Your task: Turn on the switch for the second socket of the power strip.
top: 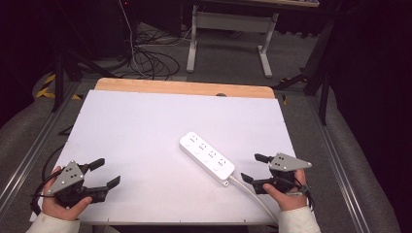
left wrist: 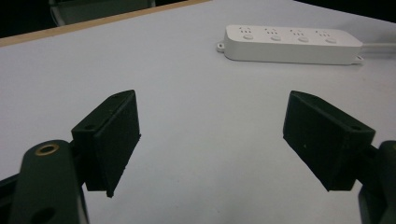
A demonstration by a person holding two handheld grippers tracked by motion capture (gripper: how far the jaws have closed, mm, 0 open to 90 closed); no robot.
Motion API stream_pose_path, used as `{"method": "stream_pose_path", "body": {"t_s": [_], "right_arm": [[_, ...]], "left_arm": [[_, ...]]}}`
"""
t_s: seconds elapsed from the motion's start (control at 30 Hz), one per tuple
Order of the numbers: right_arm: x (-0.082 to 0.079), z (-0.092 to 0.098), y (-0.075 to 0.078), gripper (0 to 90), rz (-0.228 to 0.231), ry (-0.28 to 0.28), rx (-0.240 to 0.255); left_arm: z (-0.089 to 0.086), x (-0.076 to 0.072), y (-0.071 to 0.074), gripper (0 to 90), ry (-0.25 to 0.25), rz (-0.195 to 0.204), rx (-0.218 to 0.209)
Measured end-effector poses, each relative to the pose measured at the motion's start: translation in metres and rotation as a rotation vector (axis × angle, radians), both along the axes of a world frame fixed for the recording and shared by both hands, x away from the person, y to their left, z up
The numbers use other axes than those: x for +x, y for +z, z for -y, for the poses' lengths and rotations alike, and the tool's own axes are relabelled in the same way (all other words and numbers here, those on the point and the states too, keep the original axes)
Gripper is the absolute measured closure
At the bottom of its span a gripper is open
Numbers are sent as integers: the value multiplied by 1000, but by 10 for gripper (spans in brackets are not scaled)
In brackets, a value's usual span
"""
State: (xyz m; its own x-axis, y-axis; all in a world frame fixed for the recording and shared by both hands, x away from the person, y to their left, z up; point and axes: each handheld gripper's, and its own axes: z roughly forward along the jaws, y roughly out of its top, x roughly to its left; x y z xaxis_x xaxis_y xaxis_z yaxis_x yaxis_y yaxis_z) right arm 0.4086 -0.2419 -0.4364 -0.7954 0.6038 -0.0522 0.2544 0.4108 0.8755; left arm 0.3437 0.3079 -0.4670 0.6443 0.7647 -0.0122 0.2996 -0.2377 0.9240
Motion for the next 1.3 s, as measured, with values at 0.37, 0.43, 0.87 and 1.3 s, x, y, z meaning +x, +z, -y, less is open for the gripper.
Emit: {"method": "stream_pose_path", "body": {"t_s": [0.37, 0.43, 0.87, 1.3], "right_arm": [[12, -21, 11, 181, -1, 24, -2], [14, -23, 12, 181, -3, 27, -2], [27, -48, 17, 182, -3, 66, -10], [35, -72, 19, 187, -1, 106, -12]], "left_arm": [[-1, 0, 0, 195, 2, -1, 1], [-1, 0, 0, 195, 0, 1, -2], [-2, 0, 0, 196, 3, 0, 4], [-2, 0, 0, 196, 0, 2, 4]]}}
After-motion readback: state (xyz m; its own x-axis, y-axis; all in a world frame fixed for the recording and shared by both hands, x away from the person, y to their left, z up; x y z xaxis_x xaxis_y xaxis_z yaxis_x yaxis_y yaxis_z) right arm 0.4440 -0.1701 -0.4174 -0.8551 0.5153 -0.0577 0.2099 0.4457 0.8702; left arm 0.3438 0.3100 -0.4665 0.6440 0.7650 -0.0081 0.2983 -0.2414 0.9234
